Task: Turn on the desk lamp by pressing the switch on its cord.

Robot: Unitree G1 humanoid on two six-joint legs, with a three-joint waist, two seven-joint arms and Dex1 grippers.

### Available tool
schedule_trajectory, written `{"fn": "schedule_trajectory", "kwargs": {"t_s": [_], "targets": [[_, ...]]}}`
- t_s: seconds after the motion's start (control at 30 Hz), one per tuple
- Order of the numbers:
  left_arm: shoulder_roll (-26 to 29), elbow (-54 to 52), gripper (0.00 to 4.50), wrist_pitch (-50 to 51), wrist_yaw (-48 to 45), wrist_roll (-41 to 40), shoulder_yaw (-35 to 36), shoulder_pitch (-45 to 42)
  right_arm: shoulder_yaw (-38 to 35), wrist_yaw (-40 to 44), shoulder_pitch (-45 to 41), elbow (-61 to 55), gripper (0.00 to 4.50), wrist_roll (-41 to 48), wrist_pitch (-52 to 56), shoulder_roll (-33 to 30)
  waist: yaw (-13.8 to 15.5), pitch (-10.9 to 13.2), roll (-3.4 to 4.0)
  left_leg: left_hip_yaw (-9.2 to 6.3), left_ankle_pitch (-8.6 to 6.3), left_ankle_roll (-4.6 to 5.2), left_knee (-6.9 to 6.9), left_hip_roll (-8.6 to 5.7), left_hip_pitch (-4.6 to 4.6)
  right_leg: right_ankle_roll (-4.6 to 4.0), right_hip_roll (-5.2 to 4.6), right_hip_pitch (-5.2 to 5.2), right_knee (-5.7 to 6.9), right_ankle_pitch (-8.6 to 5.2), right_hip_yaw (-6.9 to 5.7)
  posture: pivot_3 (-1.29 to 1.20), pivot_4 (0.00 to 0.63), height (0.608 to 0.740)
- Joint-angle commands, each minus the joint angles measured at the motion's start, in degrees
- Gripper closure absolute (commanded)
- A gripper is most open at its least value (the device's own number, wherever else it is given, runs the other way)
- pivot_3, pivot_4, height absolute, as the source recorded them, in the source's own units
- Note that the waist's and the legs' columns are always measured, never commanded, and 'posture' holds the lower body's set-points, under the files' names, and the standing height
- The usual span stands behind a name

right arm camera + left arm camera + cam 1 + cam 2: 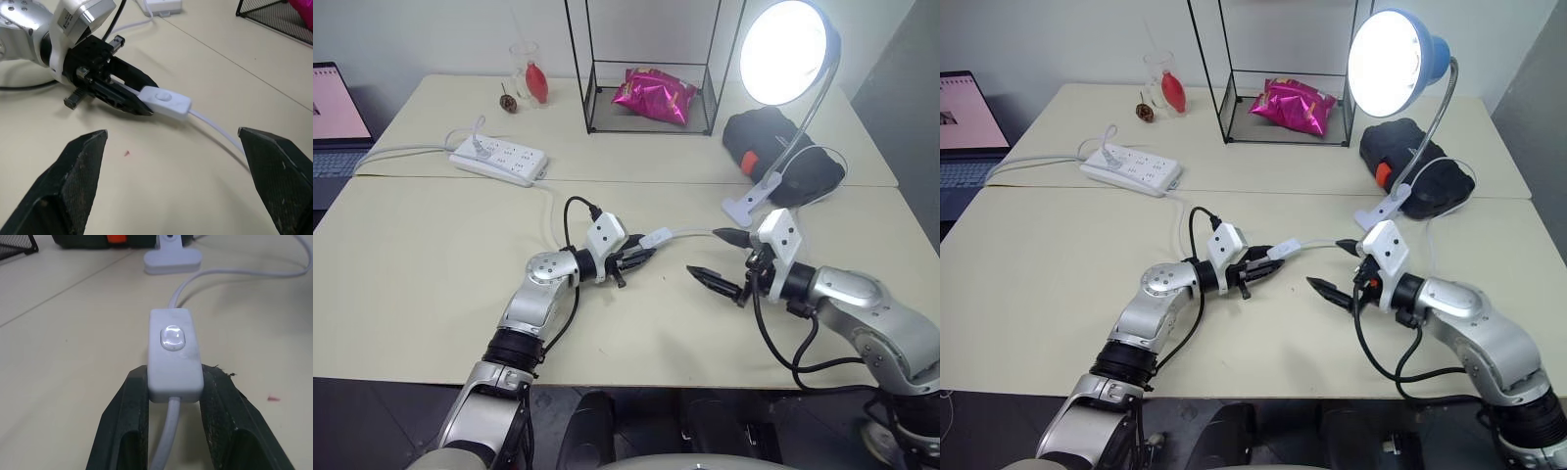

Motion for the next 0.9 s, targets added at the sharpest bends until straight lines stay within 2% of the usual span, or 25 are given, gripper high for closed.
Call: {"fn": "schedule_trajectory", "kwargs": {"t_s": [0.03,0.3,0.37,0.4,0.5,0.63,0.73,0.8,0.9], "targets": [[-0.12,0.49,3.41,-2.04,-0.27,1.16,-0.67,-1.32,-1.13,3.74,-0.66,-0.28,0.0,-1.88,-2.79,-1.21,-0.03,0.0,0.0,-0.01,0.0,0.0,0.0,0.0,0.0,0.0,0.0,0.0,0.01,0.0,0.0,0.0,0.15,0.74],[-0.51,1.64,3.41,-1.68,-0.13,1.97,-1.03,-1.48,-1.25,7.54,-0.06,-0.03,0.0,-3.77,-3.2,-1.7,-0.02,0.0,0.0,-0.03,0.0,0.0,0.05,0.0,0.03,0.0,0.0,0.05,0.04,0.0,-0.02,0.0,0.15,0.74],[-0.49,1.72,2.7,-1.42,-0.1,1.97,-1.0,-1.51,-1.46,8.07,0.18,0.11,0.0,-4.37,-3.37,-1.58,-0.02,0.0,0.0,-0.04,0.0,0.0,0.07,0.0,0.03,0.01,0.0,0.07,0.04,0.0,-0.02,0.0,0.15,0.74],[-0.48,1.77,2.64,-1.24,-0.2,1.93,-1.01,-1.53,-1.53,8.25,0.19,0.18,0.0,-4.56,-3.37,-1.49,-0.02,0.0,0.0,-0.04,0.0,0.0,0.07,0.0,0.03,0.0,0.0,0.08,0.04,0.0,-0.02,0.0,0.15,0.74],[-0.22,1.61,1.85,-1.28,-0.61,1.76,-0.94,-1.45,-1.82,8.87,0.2,0.29,0.0,-4.99,-3.38,-1.54,-0.02,0.0,0.0,-0.05,0.0,0.0,0.07,0.0,0.04,0.0,0.0,0.1,0.04,0.0,-0.03,0.0,0.15,0.74],[0.3,0.7,1.1,-1.26,-0.87,1.09,-0.2,-1.31,-2.29,9.76,0.12,0.7,0.0,-5.42,-3.51,-1.86,-0.02,0.0,0.0,-0.06,0.0,0.0,0.07,0.0,0.05,0.0,-0.01,0.12,0.04,0.0,-0.04,0.0,0.15,0.74],[1.62,-4.02,0.34,-0.39,-0.66,-0.64,1.85,-0.31,-3.35,10.68,-0.02,0.9,0.0,-5.69,-3.49,-2.3,-0.04,0.0,0.0,-0.06,0.0,0.0,0.08,-0.01,0.06,0.0,-0.01,0.12,0.05,0.01,-0.04,0.0,0.15,0.74],[3.6,-10.11,0.03,1.9,-0.69,-2.44,4.0,1.32,-4.47,11.39,0.14,1.2,0.0,-5.79,-3.84,-2.81,-0.06,0.0,0.0,-0.06,0.0,0.0,0.08,0.0,0.06,0.0,-0.01,0.12,0.05,0.01,-0.04,0.0,0.15,0.74],[7.18,-19.93,0.03,7.67,0.33,-5.18,7.81,4.32,-6.27,12.5,0.58,1.97,0.0,-5.86,-4.89,-3.52,-0.13,0.0,0.0,-0.07,0.0,0.0,0.07,0.03,0.08,-0.01,-0.02,0.12,0.07,0.01,-0.04,0.0,0.15,0.74]]}}
